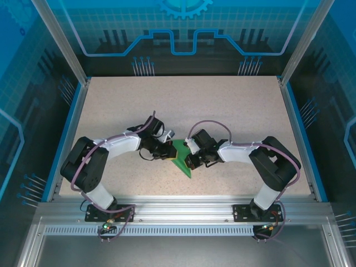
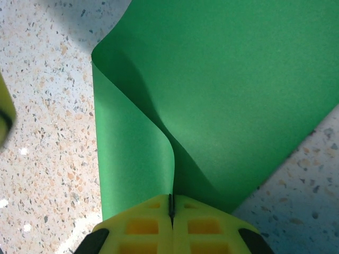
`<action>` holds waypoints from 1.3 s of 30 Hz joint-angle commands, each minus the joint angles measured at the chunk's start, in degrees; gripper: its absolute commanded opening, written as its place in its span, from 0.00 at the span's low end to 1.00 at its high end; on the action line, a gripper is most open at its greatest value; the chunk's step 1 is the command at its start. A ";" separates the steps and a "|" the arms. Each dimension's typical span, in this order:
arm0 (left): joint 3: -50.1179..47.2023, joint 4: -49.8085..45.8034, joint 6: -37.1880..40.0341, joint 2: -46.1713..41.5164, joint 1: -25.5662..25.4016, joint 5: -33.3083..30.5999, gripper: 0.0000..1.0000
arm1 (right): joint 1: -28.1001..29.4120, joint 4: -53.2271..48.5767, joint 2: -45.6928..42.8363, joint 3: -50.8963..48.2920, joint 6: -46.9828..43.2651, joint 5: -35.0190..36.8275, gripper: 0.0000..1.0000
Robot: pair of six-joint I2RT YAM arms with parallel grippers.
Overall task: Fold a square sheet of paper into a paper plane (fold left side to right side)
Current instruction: Third fold the triangle at the center of the table.
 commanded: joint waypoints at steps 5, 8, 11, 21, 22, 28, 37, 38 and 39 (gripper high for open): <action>-1.85 7.36 -3.18 4.09 -1.56 2.86 0.08 | 1.44 -5.64 3.34 -0.19 -0.85 1.03 0.00; -1.35 8.04 -3.33 5.54 -2.02 2.95 0.08 | 1.51 -5.91 3.60 0.05 -0.86 1.30 0.00; -1.15 7.79 -3.01 6.96 -2.33 2.48 0.08 | 1.67 -6.04 3.75 -0.02 -0.85 1.39 0.00; -2.19 6.62 -2.36 8.07 -2.33 0.42 0.07 | 1.61 -6.53 4.21 0.06 -1.20 1.83 0.00; -2.19 6.38 -2.23 8.05 -2.33 0.23 0.07 | 1.62 -6.61 4.26 0.12 -1.21 1.92 0.00; -2.47 5.51 -1.84 8.12 -2.34 -0.57 0.07 | 1.64 -6.78 4.78 0.41 -1.30 1.85 0.00; -2.90 4.45 -1.45 8.22 -2.27 -1.31 0.07 | 1.65 -7.08 5.05 0.49 -1.38 2.09 0.00; -3.01 4.44 -1.42 8.11 -2.30 -1.36 0.07 | 1.66 -7.05 5.05 0.54 -1.39 2.11 0.00; -3.21 4.44 -1.53 8.04 -2.27 -1.51 0.07 | 1.61 -7.13 5.11 0.66 -1.38 2.10 0.00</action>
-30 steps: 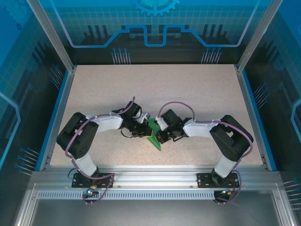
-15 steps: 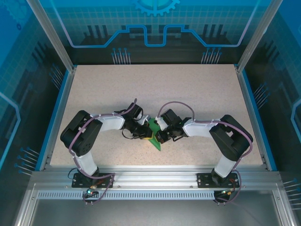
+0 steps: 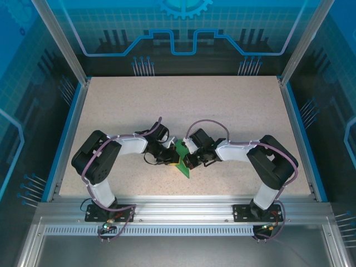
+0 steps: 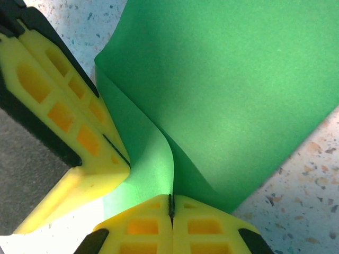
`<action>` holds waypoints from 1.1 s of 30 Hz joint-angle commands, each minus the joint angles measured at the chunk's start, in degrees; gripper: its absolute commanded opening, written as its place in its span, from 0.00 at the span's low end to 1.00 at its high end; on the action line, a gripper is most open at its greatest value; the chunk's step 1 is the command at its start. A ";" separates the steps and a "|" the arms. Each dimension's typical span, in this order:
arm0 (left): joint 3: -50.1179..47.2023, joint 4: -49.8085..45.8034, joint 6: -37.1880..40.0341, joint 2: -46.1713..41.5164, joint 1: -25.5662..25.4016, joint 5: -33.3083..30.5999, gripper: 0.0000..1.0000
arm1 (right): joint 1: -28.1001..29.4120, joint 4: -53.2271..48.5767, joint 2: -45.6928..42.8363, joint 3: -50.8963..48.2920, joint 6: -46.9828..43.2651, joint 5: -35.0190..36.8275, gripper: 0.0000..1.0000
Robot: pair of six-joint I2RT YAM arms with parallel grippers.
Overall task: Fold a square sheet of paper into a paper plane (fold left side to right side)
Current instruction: Third fold the triangle at the center of the table.
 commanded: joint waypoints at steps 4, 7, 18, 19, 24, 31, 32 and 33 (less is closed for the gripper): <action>-1.90 -2.00 1.22 0.70 -0.28 -1.40 0.07 | 1.17 -6.02 3.86 -1.22 -1.10 2.37 0.00; -2.13 -2.01 1.21 0.74 -0.29 -1.85 0.07 | 1.14 -6.25 3.97 -1.03 -1.18 2.32 0.00; -3.21 -2.27 1.09 1.54 -0.26 -4.07 0.06 | 0.06 -8.18 0.91 1.86 1.08 2.31 0.06; -3.19 -2.40 0.98 1.63 -0.24 -4.25 0.06 | -0.16 -8.74 0.10 2.48 1.41 2.62 0.12; -3.30 -2.28 1.05 2.00 -0.23 -4.40 0.06 | -0.98 -12.11 -4.16 5.14 2.47 5.32 0.23; -3.19 -2.23 1.03 1.99 -0.23 -4.26 0.06 | -1.00 -20.08 -11.89 5.02 9.14 4.54 0.24; -3.19 -2.27 1.10 1.95 -0.29 -4.30 0.06 | -0.87 -19.94 -12.64 4.44 11.36 2.71 0.22; -3.22 -2.31 1.13 1.91 -0.23 -4.31 0.06 | -0.65 -19.46 -13.33 3.74 14.24 1.15 0.20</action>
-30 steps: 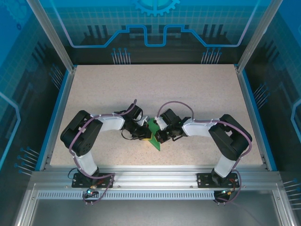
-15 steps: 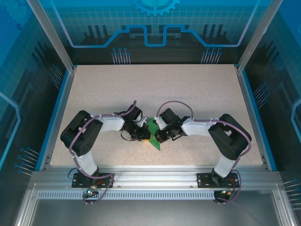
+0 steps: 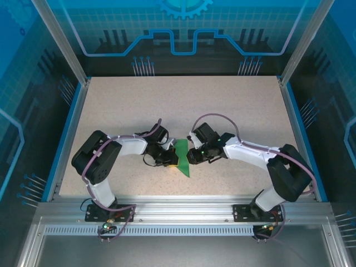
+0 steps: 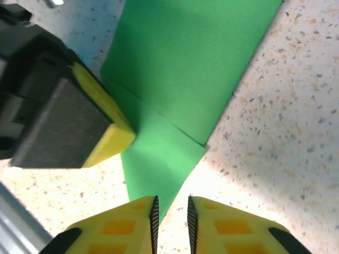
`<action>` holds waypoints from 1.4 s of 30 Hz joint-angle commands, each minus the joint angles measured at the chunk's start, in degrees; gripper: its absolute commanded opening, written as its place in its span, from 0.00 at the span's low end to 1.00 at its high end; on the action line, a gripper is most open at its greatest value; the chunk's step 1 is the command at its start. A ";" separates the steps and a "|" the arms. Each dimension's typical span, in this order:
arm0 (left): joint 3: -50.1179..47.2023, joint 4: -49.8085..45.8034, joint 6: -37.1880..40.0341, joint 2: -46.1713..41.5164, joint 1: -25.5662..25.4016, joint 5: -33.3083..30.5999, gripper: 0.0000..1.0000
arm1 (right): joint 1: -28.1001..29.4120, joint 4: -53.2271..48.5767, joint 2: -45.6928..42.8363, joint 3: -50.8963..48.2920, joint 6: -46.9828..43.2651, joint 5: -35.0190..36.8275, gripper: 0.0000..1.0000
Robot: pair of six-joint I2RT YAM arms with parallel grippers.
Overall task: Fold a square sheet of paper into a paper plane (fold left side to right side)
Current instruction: Third fold the triangle at the center of the table.
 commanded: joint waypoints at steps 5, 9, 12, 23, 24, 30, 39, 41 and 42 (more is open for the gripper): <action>-1.84 -2.41 0.95 1.84 -0.21 -3.09 0.06 | 4.29 1.70 -1.94 -3.15 18.73 -4.91 0.11; -1.95 -2.19 0.94 1.86 -0.28 -2.99 0.06 | 7.63 2.26 1.66 -1.29 21.32 -2.33 0.08; -1.97 -2.18 0.93 1.66 -0.27 -3.00 0.06 | 8.82 2.22 5.11 1.69 21.59 -2.98 0.07; -1.88 -2.11 1.02 1.75 -0.28 -2.78 0.06 | 10.38 -0.04 11.09 5.63 22.72 -0.14 0.06; -1.80 -2.08 1.12 1.75 -0.27 -2.76 0.06 | 10.37 -0.19 11.32 5.62 22.76 0.03 0.06; -1.76 -2.03 1.09 2.05 -0.25 -2.64 0.05 | 10.38 -1.59 12.71 5.74 23.00 0.44 0.06; -1.63 -2.40 1.16 1.89 -0.24 -2.72 0.06 | 10.38 -2.40 12.91 4.53 24.70 0.67 0.06; -1.60 -2.36 1.22 1.97 -0.28 -2.76 0.06 | 10.31 -2.33 12.78 4.02 25.23 0.41 0.06; -1.61 -2.36 1.30 1.93 -0.23 -2.73 0.06 | 10.38 -2.22 12.81 3.78 25.52 0.24 0.06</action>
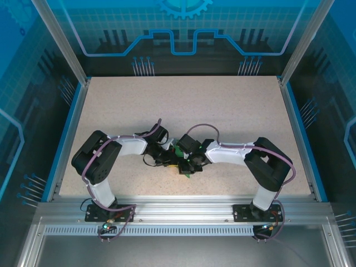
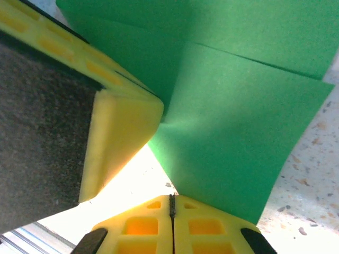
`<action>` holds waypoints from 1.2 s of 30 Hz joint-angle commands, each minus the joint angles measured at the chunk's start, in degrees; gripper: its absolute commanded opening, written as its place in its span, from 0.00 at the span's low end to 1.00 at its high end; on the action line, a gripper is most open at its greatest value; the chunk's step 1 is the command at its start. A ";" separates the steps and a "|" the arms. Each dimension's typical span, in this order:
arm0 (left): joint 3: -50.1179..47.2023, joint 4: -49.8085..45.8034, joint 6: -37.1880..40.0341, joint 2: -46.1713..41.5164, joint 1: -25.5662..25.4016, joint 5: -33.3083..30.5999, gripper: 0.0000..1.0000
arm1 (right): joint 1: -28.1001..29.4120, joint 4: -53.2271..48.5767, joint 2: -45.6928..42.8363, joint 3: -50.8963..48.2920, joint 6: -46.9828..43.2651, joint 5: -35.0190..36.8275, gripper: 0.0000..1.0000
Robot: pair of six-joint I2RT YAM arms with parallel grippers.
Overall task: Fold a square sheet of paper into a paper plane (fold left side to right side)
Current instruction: Third fold the triangle at the center of the table.
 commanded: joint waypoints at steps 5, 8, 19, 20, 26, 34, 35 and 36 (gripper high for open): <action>-1.30 -2.69 1.35 2.06 -0.27 -2.84 0.05 | 0.49 -2.39 0.25 -1.24 2.45 -0.32 0.06; -1.36 -2.76 1.46 2.20 -0.23 -2.92 0.05 | 0.48 -2.92 -0.03 -1.65 2.70 -0.14 0.06; -0.83 -2.99 1.81 2.84 -0.24 -3.27 0.05 | 0.44 -4.43 -1.76 -4.15 4.67 1.17 0.06; -0.73 -3.12 1.81 2.94 -0.30 -3.27 0.05 | 0.51 -4.52 -1.87 -4.39 4.74 1.17 0.06; -0.40 -3.30 1.95 3.31 -0.26 -3.56 0.05 | 0.52 -5.20 -3.32 -6.48 5.19 1.00 0.06; 0.03 -3.43 2.08 3.74 -0.26 -3.71 0.05 | 0.73 -5.54 -4.93 -9.72 6.01 0.82 0.06; 0.04 -3.48 2.10 3.76 -0.24 -3.73 0.05 | 0.72 -5.50 -5.19 -10.15 6.15 0.73 0.06; 0.07 -3.56 2.14 3.76 -0.26 -3.70 0.05 | 0.73 -5.59 -5.48 -10.49 6.31 0.73 0.06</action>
